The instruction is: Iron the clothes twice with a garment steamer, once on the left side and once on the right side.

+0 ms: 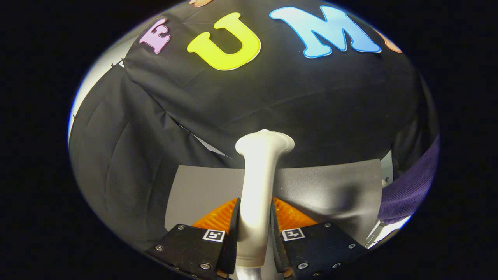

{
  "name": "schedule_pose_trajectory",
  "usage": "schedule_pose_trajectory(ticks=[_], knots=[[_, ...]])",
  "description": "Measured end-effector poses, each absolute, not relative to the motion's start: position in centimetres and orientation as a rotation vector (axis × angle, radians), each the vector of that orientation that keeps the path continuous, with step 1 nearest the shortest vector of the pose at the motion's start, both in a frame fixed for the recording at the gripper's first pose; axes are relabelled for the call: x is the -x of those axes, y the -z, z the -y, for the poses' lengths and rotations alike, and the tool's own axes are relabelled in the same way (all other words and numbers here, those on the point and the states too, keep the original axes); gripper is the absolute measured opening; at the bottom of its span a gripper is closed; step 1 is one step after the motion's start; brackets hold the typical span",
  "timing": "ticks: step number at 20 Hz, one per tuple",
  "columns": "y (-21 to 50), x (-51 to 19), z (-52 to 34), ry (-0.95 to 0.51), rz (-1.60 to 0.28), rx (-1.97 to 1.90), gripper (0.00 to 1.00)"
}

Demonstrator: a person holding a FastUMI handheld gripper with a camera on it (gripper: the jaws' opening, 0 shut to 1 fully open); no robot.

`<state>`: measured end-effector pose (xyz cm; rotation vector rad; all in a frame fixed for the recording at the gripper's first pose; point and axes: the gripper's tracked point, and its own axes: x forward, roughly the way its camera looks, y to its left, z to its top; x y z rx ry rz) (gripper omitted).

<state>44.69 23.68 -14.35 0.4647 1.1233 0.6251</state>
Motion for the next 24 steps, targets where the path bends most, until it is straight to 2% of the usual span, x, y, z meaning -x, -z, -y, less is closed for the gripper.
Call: schedule_pose_trajectory(ticks=[5, 12, 24], knots=[[9.2, -43.9, -21.7, -0.647, -0.979, -0.553, 0.38], [5.3, -39.9, -16.1, -0.598, -0.814, -0.555, 0.36], [2.5, -26.4, -8.0, -0.549, -0.62, -0.533, 0.36]])
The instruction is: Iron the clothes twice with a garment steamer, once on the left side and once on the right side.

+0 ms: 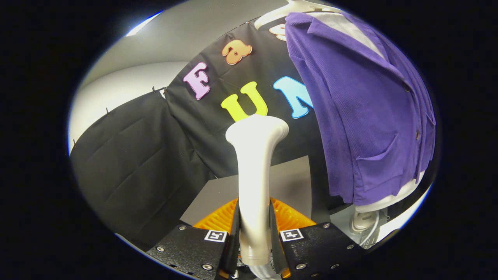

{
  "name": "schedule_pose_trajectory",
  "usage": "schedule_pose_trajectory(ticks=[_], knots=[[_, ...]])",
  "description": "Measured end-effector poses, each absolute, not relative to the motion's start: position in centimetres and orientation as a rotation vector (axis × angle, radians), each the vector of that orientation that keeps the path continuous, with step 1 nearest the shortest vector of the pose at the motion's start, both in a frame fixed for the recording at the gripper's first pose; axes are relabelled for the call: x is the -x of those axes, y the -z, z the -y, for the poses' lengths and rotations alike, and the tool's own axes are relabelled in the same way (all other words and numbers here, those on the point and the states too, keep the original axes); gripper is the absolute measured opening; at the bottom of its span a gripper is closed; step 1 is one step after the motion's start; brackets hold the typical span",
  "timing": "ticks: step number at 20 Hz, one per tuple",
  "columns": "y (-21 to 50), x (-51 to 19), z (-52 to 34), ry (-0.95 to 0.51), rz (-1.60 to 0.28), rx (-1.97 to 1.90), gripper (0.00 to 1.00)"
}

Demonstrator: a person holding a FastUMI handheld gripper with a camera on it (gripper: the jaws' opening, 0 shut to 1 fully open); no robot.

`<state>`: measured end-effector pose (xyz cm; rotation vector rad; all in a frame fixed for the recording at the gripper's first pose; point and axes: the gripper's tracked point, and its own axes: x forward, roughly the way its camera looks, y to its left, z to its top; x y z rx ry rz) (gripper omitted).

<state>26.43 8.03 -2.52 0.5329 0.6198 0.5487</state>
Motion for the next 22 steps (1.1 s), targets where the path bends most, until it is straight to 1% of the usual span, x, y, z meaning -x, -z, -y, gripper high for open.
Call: schedule_pose_trajectory(ticks=[7, 11, 16, 22], knots=[[1.7, -18.6, -3.8, -0.508, -0.533, -0.515, 0.35], [0.5, -16.0, -1.1, -0.479, -0.482, -0.511, 0.35], [-3.3, -16.9, 2.5, -0.43, -0.368, -0.494, 0.35], [-8.1, -21.6, 6.4, -0.37, -0.256, -0.488, 0.35]])
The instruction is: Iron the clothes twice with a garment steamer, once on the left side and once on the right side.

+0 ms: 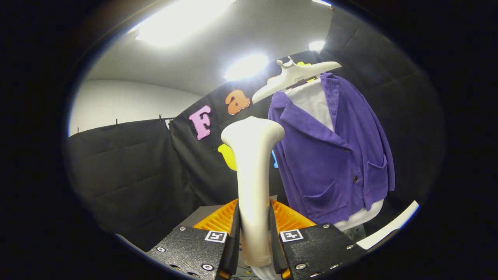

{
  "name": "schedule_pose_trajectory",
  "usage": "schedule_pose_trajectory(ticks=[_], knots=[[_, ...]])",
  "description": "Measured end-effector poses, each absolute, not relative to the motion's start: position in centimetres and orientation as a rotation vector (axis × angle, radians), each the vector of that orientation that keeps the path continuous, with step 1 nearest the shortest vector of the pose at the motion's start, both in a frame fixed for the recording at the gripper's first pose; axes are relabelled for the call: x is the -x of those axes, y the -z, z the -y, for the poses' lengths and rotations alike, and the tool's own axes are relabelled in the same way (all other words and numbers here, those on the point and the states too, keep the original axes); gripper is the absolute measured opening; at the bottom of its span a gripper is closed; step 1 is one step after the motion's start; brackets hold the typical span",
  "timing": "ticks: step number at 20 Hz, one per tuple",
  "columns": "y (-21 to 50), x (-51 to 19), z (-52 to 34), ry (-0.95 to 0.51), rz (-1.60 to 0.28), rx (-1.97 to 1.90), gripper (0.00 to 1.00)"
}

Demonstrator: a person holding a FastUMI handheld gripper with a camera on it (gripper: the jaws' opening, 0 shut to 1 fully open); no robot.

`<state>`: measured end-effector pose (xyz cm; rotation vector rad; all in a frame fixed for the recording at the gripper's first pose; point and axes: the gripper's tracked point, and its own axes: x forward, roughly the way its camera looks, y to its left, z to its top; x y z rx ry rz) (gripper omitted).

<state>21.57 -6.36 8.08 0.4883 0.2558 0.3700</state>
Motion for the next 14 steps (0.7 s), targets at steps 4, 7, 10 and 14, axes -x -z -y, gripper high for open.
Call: schedule_pose_trajectory(ticks=[4, 7, 10, 14], knots=[[-10.0, -25.2, 8.0, -0.322, -0.198, -0.475, 0.35], [-10.9, -27.9, 8.5, -0.272, -0.146, -0.437, 0.35], [-10.9, -31.2, 8.9, -0.199, -0.099, -0.355, 0.35], [-10.3, -34.0, 8.8, -0.137, -0.063, -0.265, 0.35]])
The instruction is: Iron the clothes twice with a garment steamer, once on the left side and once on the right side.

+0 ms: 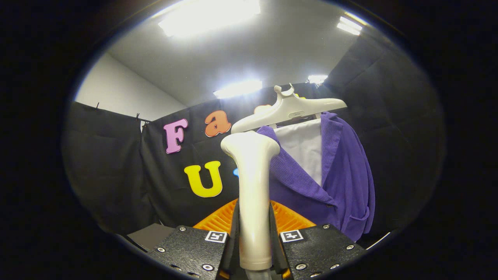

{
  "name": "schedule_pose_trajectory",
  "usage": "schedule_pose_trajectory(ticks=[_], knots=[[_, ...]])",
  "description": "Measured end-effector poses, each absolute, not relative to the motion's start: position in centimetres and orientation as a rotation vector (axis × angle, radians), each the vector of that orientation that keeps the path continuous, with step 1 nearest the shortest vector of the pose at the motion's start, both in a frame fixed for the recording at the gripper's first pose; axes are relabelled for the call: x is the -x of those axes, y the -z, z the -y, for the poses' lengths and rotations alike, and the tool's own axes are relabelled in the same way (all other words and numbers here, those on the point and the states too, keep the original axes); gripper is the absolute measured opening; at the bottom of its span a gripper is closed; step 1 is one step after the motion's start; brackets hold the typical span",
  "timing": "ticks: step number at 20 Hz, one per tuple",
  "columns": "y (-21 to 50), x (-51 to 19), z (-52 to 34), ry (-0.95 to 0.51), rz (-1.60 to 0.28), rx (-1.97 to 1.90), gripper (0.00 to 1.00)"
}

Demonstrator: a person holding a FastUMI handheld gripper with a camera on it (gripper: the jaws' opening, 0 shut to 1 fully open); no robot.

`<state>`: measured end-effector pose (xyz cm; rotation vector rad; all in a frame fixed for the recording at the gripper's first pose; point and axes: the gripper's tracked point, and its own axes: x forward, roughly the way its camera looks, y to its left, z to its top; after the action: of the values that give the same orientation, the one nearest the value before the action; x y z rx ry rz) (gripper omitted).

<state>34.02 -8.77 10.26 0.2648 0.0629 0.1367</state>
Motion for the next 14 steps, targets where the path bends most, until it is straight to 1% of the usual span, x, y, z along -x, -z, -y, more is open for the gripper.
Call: schedule_pose_trajectory(ticks=[5, 14], knots=[[-8.9, -36.1, 9.3, -0.062, -0.056, -0.207, 0.35], [-4.7, -35.4, 9.7, -0.056, -0.148, -0.21, 0.36]])
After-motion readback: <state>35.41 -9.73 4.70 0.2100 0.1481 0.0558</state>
